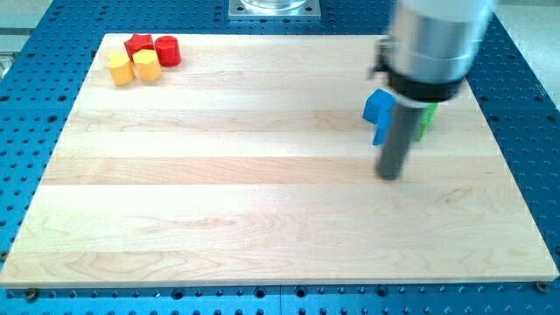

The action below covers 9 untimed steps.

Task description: Move the green star to the bottom right side of the board

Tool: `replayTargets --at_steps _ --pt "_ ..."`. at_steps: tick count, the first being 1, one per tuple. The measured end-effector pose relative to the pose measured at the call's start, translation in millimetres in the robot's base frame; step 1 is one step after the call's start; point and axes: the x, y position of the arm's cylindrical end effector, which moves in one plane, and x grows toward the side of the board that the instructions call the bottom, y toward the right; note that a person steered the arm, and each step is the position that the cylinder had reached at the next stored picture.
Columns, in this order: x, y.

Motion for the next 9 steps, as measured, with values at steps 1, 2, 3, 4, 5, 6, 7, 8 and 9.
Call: replayTargets --at_steps 1,2,3,4,5,6,7,8,9 --pt "-52.6 86.4" --pt "-124.8 83.3" --pt "-130.1 29.7" --pt "-73.1 -15.4" --pt "-43.5 -13.8" --pt "-63.1 -8.7" --pt "-36.8 25.4" --pt "37.8 29.6" --pt "2.8 32.5"
